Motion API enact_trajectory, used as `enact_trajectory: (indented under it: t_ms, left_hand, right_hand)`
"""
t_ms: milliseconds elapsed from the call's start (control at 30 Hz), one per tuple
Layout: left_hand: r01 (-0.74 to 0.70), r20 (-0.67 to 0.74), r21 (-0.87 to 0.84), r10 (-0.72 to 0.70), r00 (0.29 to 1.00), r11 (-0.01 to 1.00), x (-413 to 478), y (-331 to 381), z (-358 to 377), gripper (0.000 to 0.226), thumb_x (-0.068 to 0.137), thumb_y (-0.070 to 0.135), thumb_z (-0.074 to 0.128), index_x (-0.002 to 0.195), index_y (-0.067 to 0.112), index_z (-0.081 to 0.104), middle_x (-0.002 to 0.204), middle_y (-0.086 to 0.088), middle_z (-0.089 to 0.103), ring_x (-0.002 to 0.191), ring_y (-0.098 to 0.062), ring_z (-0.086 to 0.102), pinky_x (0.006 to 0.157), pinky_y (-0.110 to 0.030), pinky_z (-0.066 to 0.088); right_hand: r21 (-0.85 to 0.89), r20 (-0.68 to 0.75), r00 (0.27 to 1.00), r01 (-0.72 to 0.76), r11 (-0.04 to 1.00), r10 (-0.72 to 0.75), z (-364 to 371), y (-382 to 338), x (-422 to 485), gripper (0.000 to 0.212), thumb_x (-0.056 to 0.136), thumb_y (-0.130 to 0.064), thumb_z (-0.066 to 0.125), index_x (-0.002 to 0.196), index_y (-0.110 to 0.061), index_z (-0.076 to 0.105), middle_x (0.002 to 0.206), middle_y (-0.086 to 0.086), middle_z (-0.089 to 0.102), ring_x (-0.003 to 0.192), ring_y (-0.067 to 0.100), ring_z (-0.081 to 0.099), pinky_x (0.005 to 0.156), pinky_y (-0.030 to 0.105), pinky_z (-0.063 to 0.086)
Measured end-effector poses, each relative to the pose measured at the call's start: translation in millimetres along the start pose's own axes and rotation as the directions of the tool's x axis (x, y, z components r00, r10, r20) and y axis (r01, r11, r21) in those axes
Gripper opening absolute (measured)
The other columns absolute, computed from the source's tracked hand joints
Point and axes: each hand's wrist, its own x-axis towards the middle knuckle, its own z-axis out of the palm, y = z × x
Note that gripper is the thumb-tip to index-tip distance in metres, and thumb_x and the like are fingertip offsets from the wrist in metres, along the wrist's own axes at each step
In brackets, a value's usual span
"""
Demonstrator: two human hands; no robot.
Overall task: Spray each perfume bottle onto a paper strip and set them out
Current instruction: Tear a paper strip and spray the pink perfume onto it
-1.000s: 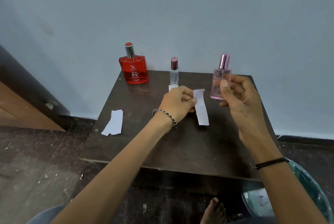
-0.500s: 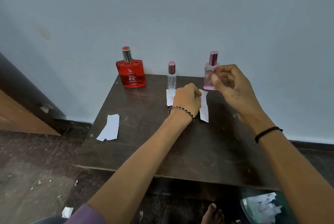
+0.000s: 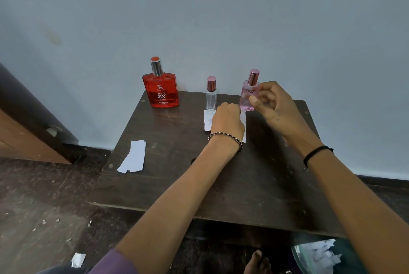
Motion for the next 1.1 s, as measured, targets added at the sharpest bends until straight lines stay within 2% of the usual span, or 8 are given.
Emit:
enact_trajectory:
  t_ms: [167, 367, 700, 800, 967, 1100]
  left_hand:
    - [0.013, -0.030, 0.064, -0.012, 0.999, 0.998, -2, 0, 2, 0.028, 0.098, 0.010, 0.061, 0.124, 0.005, 0.067, 0.123, -0.015, 0.063, 0.114, -0.029, 0.063, 0.098, -0.032, 0.050]
    - [-0.010, -0.016, 0.127, 0.012, 1.000, 0.992, -2, 3, 2, 0.027, 0.097, 0.004, 0.059, 0.123, -0.001, 0.064, 0.123, -0.017, 0.059, 0.117, -0.031, 0.059, 0.093, -0.033, 0.050]
    - [0.002, -0.027, 0.099, 0.000, 1.000, 0.995, -1, 6, 5, 0.027, 0.096, 0.001, 0.060, 0.123, -0.001, 0.061, 0.124, -0.018, 0.058, 0.119, -0.032, 0.057, 0.095, -0.036, 0.050]
    - [0.006, -0.045, 0.073, -0.003, 0.999, 0.997, -1, 5, 6, 0.026, 0.096, 0.001, 0.060, 0.121, -0.001, 0.063, 0.123, -0.018, 0.059, 0.117, -0.032, 0.058, 0.093, -0.035, 0.049]
    - [0.050, -0.062, -0.003, -0.050, 0.997, 0.999, -6, 3, 1, 0.023, 0.099, 0.008, 0.058, 0.116, -0.004, 0.066, 0.120, -0.019, 0.060, 0.111, -0.033, 0.062, 0.090, -0.033, 0.049]
    - [0.049, -0.041, -0.018, -0.049, 0.998, 0.999, -17, 2, -8, 0.023, 0.096, 0.002, 0.058, 0.117, -0.002, 0.068, 0.122, -0.017, 0.062, 0.112, -0.031, 0.062, 0.093, -0.031, 0.049]
  right_hand:
    - [-0.020, 0.033, 0.999, -0.011, 1.000, 0.012, 3, -1, 5, 0.028, 0.097, -0.035, 0.067, 0.120, -0.025, 0.053, 0.123, -0.003, 0.070, 0.115, 0.013, 0.067, 0.103, 0.037, 0.053]
    - [-0.043, 0.092, 0.996, 0.000, 0.999, 0.004, 7, -6, 8, 0.027, 0.098, -0.028, 0.067, 0.120, -0.024, 0.052, 0.122, 0.001, 0.069, 0.116, 0.013, 0.065, 0.093, 0.020, 0.047]
    - [-0.059, 0.101, 0.994, -0.042, 0.997, 0.047, 12, -1, 5, 0.037, 0.098, -0.029, 0.066, 0.130, -0.015, 0.051, 0.131, 0.005, 0.066, 0.123, 0.019, 0.062, 0.109, 0.044, 0.047]
    - [-0.051, 0.097, 0.993, -0.058, 0.997, 0.063, 12, -1, 5, 0.040, 0.098, -0.030, 0.067, 0.131, -0.015, 0.051, 0.133, 0.004, 0.065, 0.124, 0.018, 0.061, 0.110, 0.042, 0.047]
    - [-0.004, 0.127, 0.983, -0.130, 0.991, 0.129, 9, 0, 1, 0.045, 0.094, -0.024, 0.072, 0.133, -0.018, 0.049, 0.131, -0.001, 0.062, 0.119, 0.008, 0.060, 0.101, 0.021, 0.047]
    - [-0.019, 0.123, 0.975, -0.185, 0.982, 0.186, 5, -4, -6, 0.054, 0.094, -0.009, 0.071, 0.141, -0.012, 0.044, 0.138, 0.003, 0.059, 0.124, 0.012, 0.058, 0.107, 0.026, 0.046]
